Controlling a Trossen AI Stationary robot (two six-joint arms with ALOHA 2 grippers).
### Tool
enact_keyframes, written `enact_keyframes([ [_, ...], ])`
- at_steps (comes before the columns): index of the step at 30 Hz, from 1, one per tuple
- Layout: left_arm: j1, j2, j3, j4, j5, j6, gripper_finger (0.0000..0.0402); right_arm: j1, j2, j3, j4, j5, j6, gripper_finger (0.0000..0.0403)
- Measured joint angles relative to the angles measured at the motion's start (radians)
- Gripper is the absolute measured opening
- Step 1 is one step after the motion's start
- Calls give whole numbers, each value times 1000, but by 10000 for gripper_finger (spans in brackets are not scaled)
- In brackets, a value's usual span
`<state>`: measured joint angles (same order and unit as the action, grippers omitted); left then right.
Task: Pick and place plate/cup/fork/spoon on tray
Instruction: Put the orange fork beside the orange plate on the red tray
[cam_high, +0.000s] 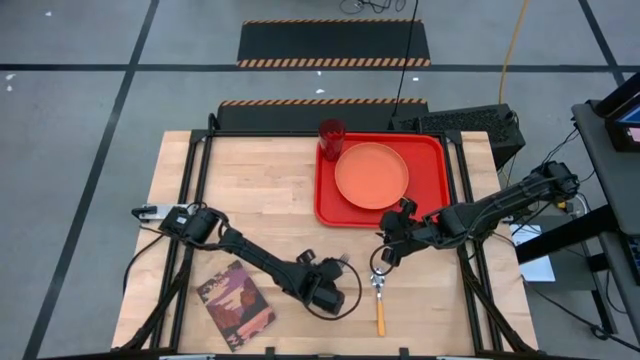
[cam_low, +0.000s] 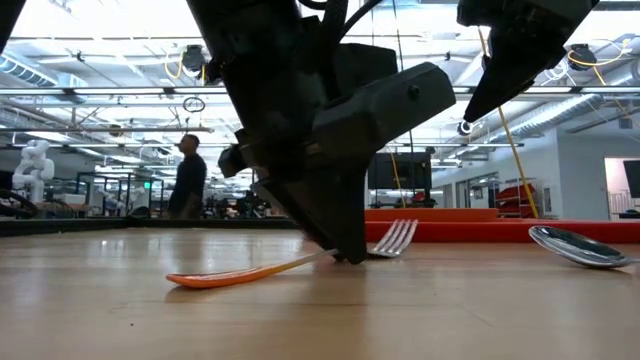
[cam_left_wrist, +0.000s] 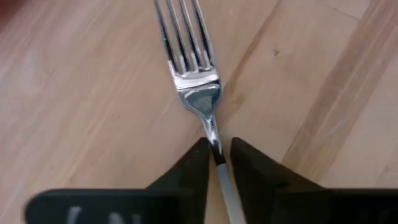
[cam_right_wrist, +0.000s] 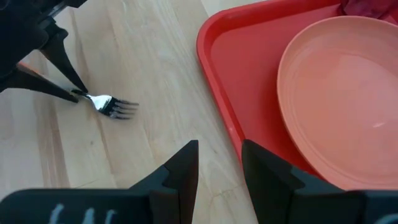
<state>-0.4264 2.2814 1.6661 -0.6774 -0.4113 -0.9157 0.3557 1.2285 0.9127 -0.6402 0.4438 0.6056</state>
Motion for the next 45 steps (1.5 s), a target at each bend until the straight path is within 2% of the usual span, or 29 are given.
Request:
enact_keyframes([
  [3, 4, -7, -1, 3, 1, 33, 21, 0, 0, 0, 0, 0, 0, 116],
  [5, 5, -16, -3, 7, 4, 45, 12, 0, 0, 0, 0, 0, -6, 116],
  [10, 10, -56, -10, -38, -28, 90, 28, 0, 0, 0, -3, 0, -15, 116],
  [13, 14, -104, -6, -79, -61, 111, 24, 0, 0, 0, -12, -5, -16, 116],
  [16, 18, -146, -7, -158, -94, 124, 10, 4, -3, 0, -39, -56, -19, 116],
  [20, 37, -234, -6, -219, -162, 152, 18, 29, -14, -1, -46, -78, -27, 116],
  [26, 64, -354, -6, -249, -296, 198, 24, 63, -29, -5, -10, 7, -68, 116],
  [29, 67, -402, -5, -223, -359, 217, 14, 70, -37, -34, 101, 74, -120, 116],
  [32, 67, -413, -4, -147, -423, 266, 10, 71, -37, -79, 270, 80, -211, 116],
  [38, 67, -409, -4, 31, -457, 398, 21, 67, -37, -179, 626, 81, -399, 116],
  [45, 52, -403, -4, 212, -510, 540, 10, 67, -37, -307, 1006, 80, -540, 127],
])
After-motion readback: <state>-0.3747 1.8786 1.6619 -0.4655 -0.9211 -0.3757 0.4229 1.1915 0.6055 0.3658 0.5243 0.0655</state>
